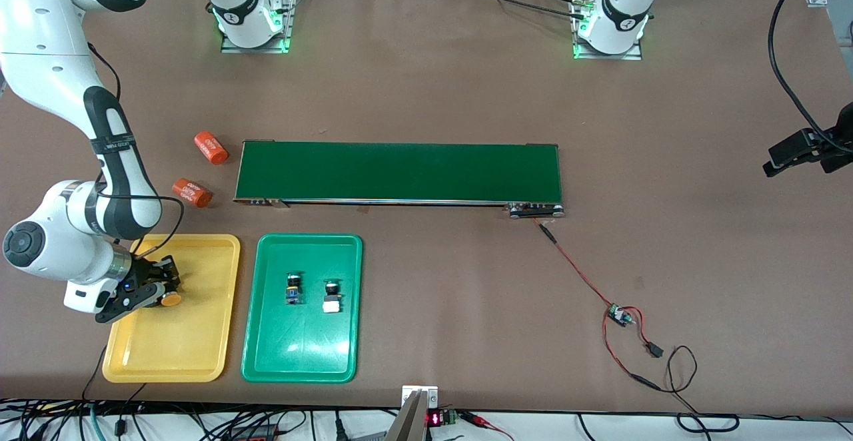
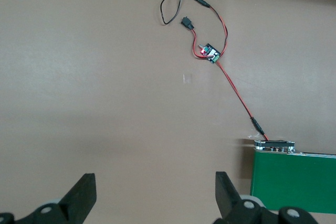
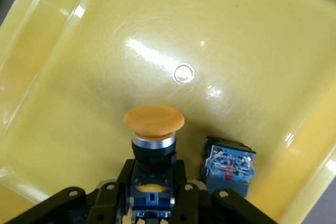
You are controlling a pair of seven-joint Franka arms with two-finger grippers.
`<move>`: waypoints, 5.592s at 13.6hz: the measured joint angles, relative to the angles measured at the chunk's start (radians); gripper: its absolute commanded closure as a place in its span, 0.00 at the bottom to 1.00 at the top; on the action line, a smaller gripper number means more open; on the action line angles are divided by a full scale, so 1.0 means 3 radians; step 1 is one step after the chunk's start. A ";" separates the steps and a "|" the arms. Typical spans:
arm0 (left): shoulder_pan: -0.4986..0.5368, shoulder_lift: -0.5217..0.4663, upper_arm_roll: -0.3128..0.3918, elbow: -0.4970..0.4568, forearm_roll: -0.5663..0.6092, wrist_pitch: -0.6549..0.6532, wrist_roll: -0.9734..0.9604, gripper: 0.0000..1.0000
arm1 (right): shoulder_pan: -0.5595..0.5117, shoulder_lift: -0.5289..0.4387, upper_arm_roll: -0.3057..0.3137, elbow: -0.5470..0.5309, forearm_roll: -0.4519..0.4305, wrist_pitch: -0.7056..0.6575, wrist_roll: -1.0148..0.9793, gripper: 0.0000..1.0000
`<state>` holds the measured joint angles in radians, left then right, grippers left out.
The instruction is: Sort buttons by color to trays
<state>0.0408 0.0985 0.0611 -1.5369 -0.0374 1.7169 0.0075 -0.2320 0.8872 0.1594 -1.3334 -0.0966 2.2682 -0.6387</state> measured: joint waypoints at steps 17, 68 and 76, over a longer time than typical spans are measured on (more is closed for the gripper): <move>-0.0016 -0.0001 -0.0011 0.0001 0.0000 -0.0041 0.0000 0.00 | 0.0179 -0.0061 0.0023 0.0049 0.0200 -0.0226 0.0250 0.02; -0.0027 -0.0027 -0.0032 0.0012 0.0000 -0.0119 0.0000 0.00 | 0.0505 -0.2731 -0.0312 -0.0785 0.0256 -0.2947 0.2320 0.00; -0.0026 -0.0045 -0.0031 0.0012 0.0000 -0.0066 0.0000 0.00 | 0.0539 -0.2649 -0.0288 -0.0784 0.0256 -0.2876 0.2326 0.00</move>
<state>0.0331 0.0850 0.0518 -1.5333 -0.0374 1.6970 0.0075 -0.0704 0.0924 0.0730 -1.5688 -0.0199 1.4053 0.0593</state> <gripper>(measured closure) 0.000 0.000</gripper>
